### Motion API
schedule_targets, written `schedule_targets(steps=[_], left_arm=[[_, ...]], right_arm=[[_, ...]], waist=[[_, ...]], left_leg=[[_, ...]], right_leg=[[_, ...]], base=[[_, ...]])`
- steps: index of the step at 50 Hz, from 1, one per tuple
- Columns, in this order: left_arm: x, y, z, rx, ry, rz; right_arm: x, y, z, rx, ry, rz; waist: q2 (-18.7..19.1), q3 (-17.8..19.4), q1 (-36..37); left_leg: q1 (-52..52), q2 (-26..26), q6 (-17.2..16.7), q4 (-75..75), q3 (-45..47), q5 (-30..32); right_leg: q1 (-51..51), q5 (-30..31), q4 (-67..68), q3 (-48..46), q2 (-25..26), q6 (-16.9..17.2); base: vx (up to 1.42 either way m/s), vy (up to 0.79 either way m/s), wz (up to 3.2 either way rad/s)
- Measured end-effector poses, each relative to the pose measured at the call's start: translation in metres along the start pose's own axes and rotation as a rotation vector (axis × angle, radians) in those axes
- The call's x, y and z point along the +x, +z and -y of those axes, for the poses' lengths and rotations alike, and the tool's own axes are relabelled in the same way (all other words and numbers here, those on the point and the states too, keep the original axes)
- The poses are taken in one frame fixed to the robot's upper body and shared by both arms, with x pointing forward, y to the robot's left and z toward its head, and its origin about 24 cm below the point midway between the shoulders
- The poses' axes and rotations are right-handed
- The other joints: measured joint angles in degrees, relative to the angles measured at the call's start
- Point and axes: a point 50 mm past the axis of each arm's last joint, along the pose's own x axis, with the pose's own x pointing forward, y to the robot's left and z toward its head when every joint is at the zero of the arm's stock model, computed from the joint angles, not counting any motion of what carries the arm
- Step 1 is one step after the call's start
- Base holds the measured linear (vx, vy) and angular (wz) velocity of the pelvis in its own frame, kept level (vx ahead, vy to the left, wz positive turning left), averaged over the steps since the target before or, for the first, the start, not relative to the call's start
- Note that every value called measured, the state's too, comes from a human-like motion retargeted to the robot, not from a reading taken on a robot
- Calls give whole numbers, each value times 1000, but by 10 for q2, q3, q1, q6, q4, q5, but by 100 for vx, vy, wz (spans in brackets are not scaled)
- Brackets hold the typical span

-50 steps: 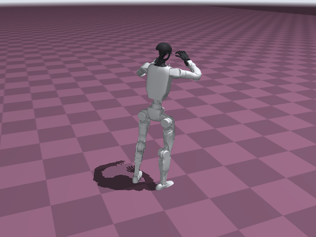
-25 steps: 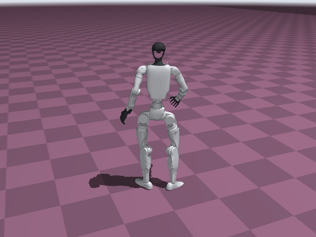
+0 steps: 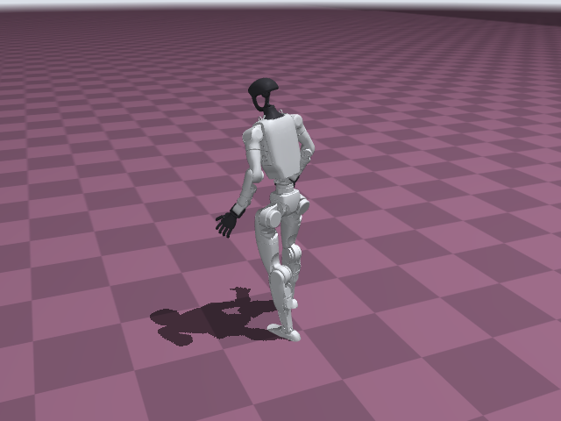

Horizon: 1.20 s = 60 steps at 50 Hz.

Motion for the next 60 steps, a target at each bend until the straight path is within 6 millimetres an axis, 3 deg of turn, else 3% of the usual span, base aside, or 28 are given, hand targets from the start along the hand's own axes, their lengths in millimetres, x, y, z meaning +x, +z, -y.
schedule_targets(steps=[3, 7, 12, 14, 18, 21, 23, 26, 30, 33, 37, 42, 48, 50, 52, 55, 60], left_arm=[[-4, 0, 9, 23, -56, 26], [-6, -5, 18, 66, -108, 7], [-6, -14, 19, 125, -139, -56], [-2, -7, 21, 130, -156, -55], [10, 40, 33, 110, -214, 80], [12, 102, 50, 77, -275, 298], [5, 153, 63, 56, -324, 484], [-22, 228, 82, 32, -407, 787], [-84, 316, 102, 51, -523, 1195], [-137, 364, 113, 101, -584, 1470], [-212, 411, 124, 173, -602, 1820], [-287, 435, 128, 229, -559, 2157], [-344, 438, 121, 264, -484, 2439], [-360, 433, 118, 146, -663, 2447], [-366, 436, 114, 296, -428, 2565], [-376, 433, 111, 322, -365, 2639], [-387, 431, 106, 362, -279, 2724]], right_arm=[[-1, 1, -4, -42, 44, 46], [4, 8, -2, -73, 52, 57], [9, 24, 2, -113, 50, 101], [11, 38, 3, -129, 54, 147], [15, 87, 12, -173, 46, 319], [12, 138, 21, -227, 14, 507], [5, 180, 31, -273, -27, 658], [-16, 242, 44, -332, -106, 895], [-59, 318, 61, -390, -217, 1199], [-96, 361, 71, -431, -298, 1389], [-149, 404, 85, -489, -431, 1614], [-207, 431, 95, -548, -585, 1840], [-259, 441, 100, -584, -711, 2035], [-271, 441, 100, -584, -724, 2078], [-281, 440, 102, -613, -768, 2111], [-291, 438, 103, -640, -807, 2151], [-304, 433, 104, -684, -867, 2207]], waist=[[0, 11, -3], [14, 6, 10], [18, -15, 21], [14, -24, 26], [15, -49, 32], [14, -62, 43], [9, -62, 50], [8, -62, 59], [29, -67, 56], [32, -79, 59], [32, -82, 66], [37, -89, 54], [43, -94, 27], [40, -94, 22], [37, -96, 17], [25, -100, 13], [16, -103, 18]], left_leg=[[41, -10, 5, -4, -35, -13], [77, -14, 11, 12, -44, -22], [68, -25, 34, 123, -21, 13], [26, -14, 46, 224, 21, 20], [-85, 67, 67, 425, 145, -17], [-123, 123, 70, 458, 231, -46], [-122, 126, 63, 405, 275, -48], [-95, 94, 37, 229, 309, -13], [-60, 61, 14, 26, 291, 83], [-47, 51, 26, -6, 271, 101], [-28, 43, 23, -24, 262, 96], [-21, 44, 3, -32, 257, 92], [-27, 54, -7, -13, 253, 71], [-25, 54, -8, -9, 255, 64], [-22, 49, -10, -6, 258, 58], [-17, 35, -9, -5, 262, 52], [-8, 24, -8, -7, 269, 49]], right_leg=[[26, 23, -61, 44, 16, 31], [61, 57, -68, 51, 26, 39], [109, 24, -36, 44, 5, 39], [121, 13, -26, 41, -1, 39], [123, 5, -12, 21, 2, 39], [125, -3, -7, 8, 2, 39], [131, -11, -1, 3, -7, 39], [149, -25, 5, -5, -20, 39], [181, -44, 10, -27, -18, 39], [194, -49, 12, -37, -20, 39], [199, -51, 25, -42, -25, 36], [176, -49, 81, -45, -30, 18], [105, -53, 209, -28, -40, 4], [90, -71, 224, -26, -42, 8], [88, -88, 198, -33, -43, 18], [99, -83, 117, -43, -45, 39], [129, -30, 19, -31, -38, 39]], base=[[44, -2, 101], [50, -8, 31], [51, -11, 12], [44, -16, 13], [33, -14, 29], [26, -6, 26], [25, 3, 25], [24, 12, 30], [24, 22, 51], [21, 16, 37], [18, 14, 19], [14, 17, 21], [12, 14, 3], [12, 8, -13], [13, 6, -10], [12, 1, -10], [10, -1, -13]])
